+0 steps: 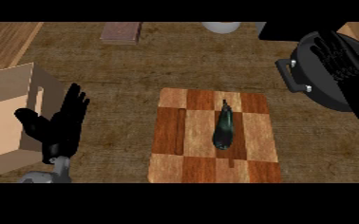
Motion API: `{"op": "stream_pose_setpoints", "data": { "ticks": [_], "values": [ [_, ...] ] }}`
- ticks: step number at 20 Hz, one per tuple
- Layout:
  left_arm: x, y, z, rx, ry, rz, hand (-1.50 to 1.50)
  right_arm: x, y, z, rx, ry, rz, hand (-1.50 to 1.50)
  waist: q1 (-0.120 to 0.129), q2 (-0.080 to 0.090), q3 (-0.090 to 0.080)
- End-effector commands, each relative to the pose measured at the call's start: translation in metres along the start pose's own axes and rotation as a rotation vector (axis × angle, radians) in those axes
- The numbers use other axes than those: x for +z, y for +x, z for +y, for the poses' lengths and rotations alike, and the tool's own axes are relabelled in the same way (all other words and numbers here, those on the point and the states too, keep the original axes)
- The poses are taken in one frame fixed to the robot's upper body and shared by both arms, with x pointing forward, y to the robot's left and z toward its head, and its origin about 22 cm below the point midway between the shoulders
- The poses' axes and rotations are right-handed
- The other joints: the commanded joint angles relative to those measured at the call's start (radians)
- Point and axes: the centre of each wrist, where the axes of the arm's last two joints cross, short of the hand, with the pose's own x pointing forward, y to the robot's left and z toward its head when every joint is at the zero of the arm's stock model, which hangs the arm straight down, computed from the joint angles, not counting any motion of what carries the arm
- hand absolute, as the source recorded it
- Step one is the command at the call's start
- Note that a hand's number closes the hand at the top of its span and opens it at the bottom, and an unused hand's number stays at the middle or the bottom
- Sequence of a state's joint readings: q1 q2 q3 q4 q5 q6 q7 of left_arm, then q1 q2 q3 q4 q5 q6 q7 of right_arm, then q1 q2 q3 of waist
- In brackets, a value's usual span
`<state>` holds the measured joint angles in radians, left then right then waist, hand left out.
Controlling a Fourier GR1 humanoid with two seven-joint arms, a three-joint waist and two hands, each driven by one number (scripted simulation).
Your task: Pick the eggplant from the cutting board and place it in the pot
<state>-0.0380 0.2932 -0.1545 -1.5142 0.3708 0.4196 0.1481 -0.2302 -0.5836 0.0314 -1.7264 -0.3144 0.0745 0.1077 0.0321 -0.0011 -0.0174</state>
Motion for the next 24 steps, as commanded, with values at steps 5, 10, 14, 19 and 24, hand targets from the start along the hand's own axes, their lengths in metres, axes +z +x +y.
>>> {"op": "stream_pose_setpoints", "data": {
  "ticks": [5, 10, 14, 19, 24],
  "values": [
    [0.008, 0.006, -0.004, -0.092, -0.06, -0.296, 0.0, 0.029, 0.024, 0.001, 0.18, -0.375, -0.267, 1.5, -0.093, -0.021, 0.017],
    [0.015, 0.008, -0.003, -0.091, -0.065, -0.319, 0.0, 0.085, -0.043, -0.011, 0.411, -0.781, 0.136, -1.5, -0.138, -0.018, 0.015],
    [0.022, -0.003, -0.018, -0.084, -0.136, -0.34, 0.0, 0.1, -0.03, 0.08, 0.377, -0.793, -0.09, -1.5, -0.079, -0.011, 0.015],
    [0.02, -0.002, -0.027, -0.103, -0.155, -0.384, 0.0, 0.107, -0.012, 0.142, 0.433, -0.775, -0.077, -1.5, -0.039, -0.001, 0.014],
    [0.021, -0.007, -0.02, -0.099, -0.167, -0.369, 0.0, 0.124, -0.02, 0.141, 0.593, -0.575, 0.268, -1.5, -0.031, 0.003, 0.011]
  ]
}}
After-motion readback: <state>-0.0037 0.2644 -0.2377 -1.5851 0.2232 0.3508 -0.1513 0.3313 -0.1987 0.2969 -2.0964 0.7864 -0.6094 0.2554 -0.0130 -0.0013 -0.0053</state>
